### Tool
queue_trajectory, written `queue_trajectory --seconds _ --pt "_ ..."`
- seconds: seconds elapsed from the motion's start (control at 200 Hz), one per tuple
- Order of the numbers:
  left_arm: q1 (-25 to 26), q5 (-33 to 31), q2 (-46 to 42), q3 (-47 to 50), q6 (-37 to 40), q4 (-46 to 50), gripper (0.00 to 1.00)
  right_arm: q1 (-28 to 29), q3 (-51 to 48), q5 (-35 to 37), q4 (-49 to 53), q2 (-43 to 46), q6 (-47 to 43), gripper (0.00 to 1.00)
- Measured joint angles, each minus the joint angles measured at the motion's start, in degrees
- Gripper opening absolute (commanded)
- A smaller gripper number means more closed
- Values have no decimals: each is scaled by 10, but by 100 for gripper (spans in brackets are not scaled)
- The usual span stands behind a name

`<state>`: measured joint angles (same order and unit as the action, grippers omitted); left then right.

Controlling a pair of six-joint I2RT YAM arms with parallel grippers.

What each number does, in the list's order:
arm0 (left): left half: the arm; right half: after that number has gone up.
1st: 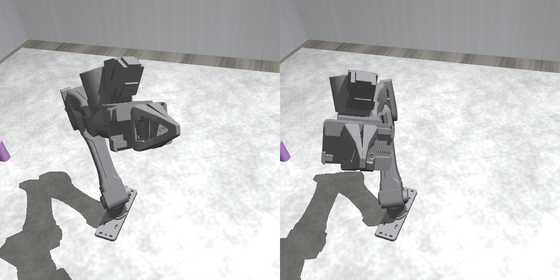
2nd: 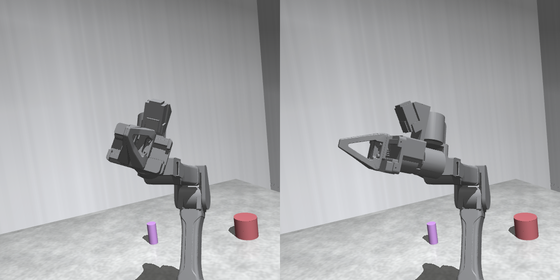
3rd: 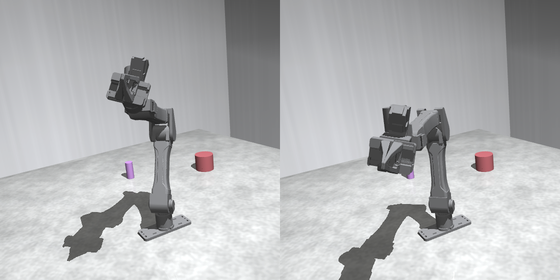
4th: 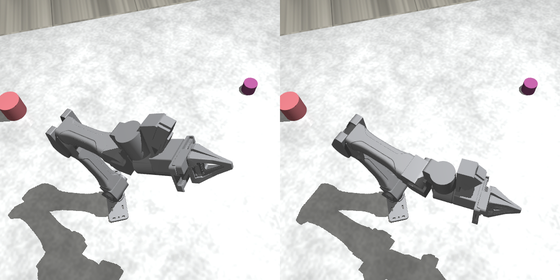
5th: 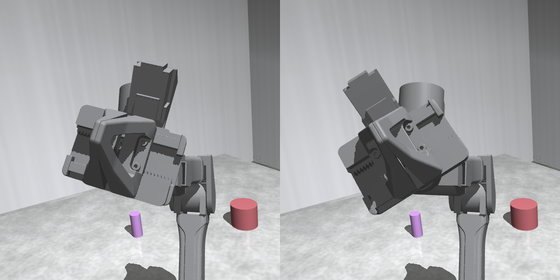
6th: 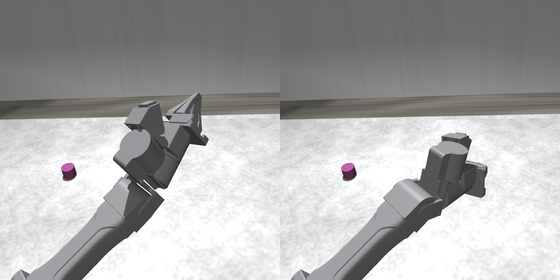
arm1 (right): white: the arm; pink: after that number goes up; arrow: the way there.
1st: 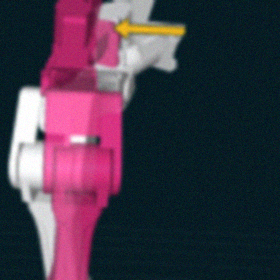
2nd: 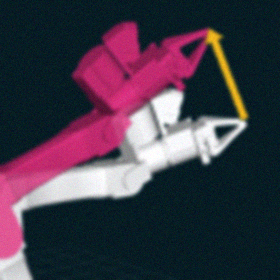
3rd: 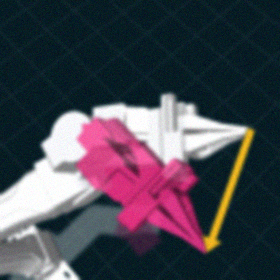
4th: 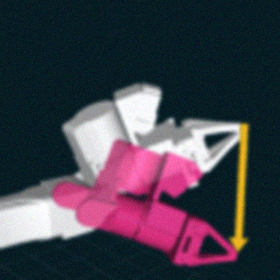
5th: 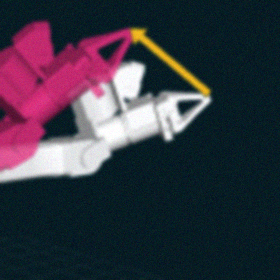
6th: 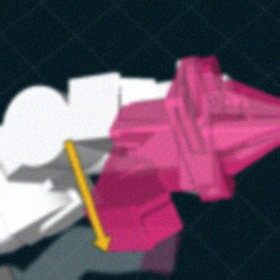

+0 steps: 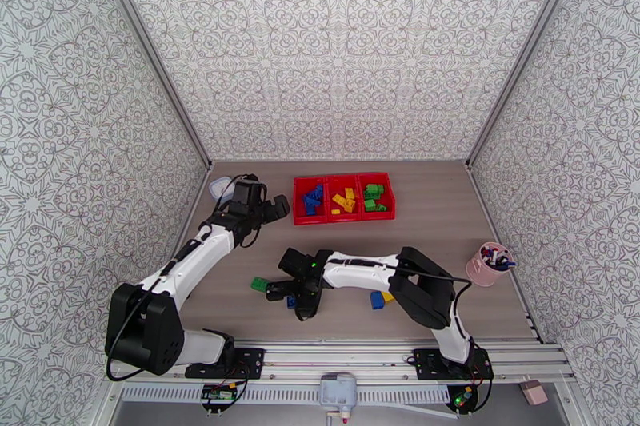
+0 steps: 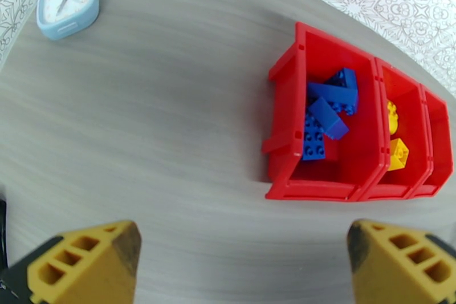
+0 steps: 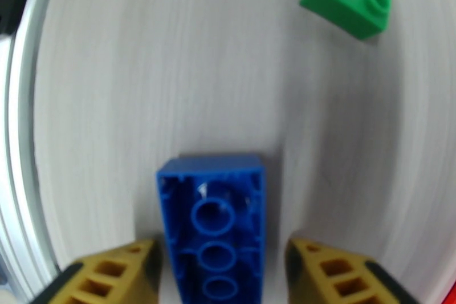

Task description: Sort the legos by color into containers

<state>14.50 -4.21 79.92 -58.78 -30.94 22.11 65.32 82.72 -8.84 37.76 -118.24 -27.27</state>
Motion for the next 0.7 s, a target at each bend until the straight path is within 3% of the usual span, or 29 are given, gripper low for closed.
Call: queue_trajectory --seconds 0.265,0.5,0.7 --pt "0 1 -8 1 0 0 100 0 0 0 0 0 10 32" --pt "0 8 -28 10 8 -1 100 0 -29 8 -23 20 27 26" --pt "0 17 -66 44 39 -12 100 -25 -142 11 -101 125 92 24"
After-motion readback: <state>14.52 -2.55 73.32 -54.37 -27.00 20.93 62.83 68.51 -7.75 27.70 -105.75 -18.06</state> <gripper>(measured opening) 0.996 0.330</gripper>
